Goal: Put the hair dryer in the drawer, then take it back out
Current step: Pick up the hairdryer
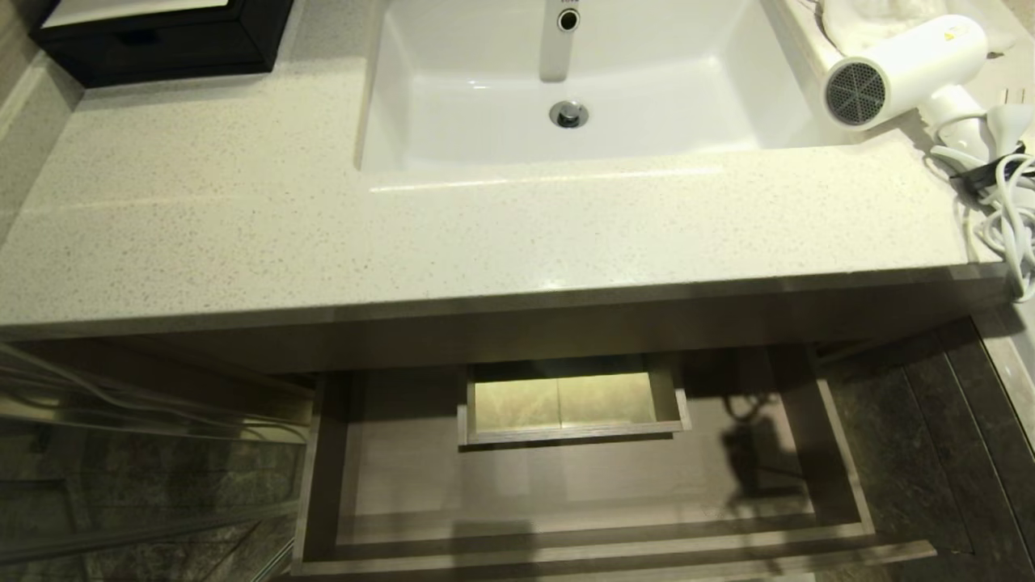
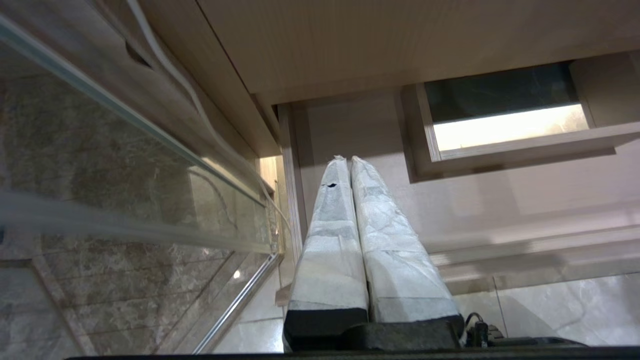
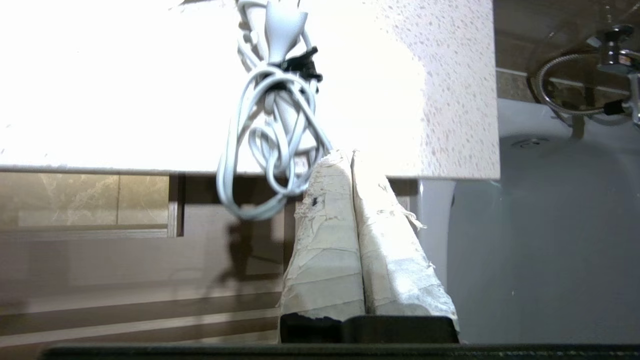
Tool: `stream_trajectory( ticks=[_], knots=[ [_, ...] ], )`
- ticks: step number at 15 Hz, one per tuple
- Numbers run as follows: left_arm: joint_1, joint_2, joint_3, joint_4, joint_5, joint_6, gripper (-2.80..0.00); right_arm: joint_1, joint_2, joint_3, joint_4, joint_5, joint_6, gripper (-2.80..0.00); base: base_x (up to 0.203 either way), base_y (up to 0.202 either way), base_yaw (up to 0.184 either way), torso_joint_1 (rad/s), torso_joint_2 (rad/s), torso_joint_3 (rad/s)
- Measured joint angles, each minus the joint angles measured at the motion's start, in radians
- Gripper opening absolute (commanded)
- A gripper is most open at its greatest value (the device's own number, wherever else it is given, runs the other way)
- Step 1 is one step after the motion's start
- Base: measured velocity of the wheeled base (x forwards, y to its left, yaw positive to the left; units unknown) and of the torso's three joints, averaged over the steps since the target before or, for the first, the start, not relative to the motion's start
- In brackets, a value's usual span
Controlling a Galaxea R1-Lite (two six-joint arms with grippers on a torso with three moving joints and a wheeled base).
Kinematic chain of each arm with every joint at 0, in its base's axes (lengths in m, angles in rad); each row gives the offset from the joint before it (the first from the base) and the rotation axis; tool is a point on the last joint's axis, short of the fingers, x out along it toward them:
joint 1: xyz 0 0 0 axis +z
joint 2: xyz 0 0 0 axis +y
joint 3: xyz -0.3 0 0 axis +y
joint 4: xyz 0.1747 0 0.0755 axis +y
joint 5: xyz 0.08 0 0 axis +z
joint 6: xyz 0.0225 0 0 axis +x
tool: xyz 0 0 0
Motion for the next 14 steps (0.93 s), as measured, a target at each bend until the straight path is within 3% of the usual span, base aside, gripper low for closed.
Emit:
stream_trajectory(
  ticks=[7,8,12,14],
  knots=[
    [0.0,0.0,0.0,0.0,0.0,0.0,-2.8,-0.001,0.279,-0.252,0.036,0.001,0.003,-2.8,0.0,0.0,0.0,0.027,-0.02,0.012],
    [0.0,0.0,0.0,0.0,0.0,0.0,-2.8,-0.001,0.307,-0.264,0.066,0.006,0.005,0.0,0.0,0.0,0.0,0.0,0.0,0.0],
    [0.0,0.0,0.0,0.001,0.0,0.0,-2.8,0.0,0.388,-0.309,0.123,0.026,-0.003,0.0,0.0,0.0,0.0,0.0,0.0,0.0],
    [0.0,0.0,0.0,0.001,0.0,0.0,-2.8,-0.003,0.409,-0.329,0.139,0.095,-0.003,0.0,0.0,0.0,0.0,0.0,0.0,0.0]
  ],
)
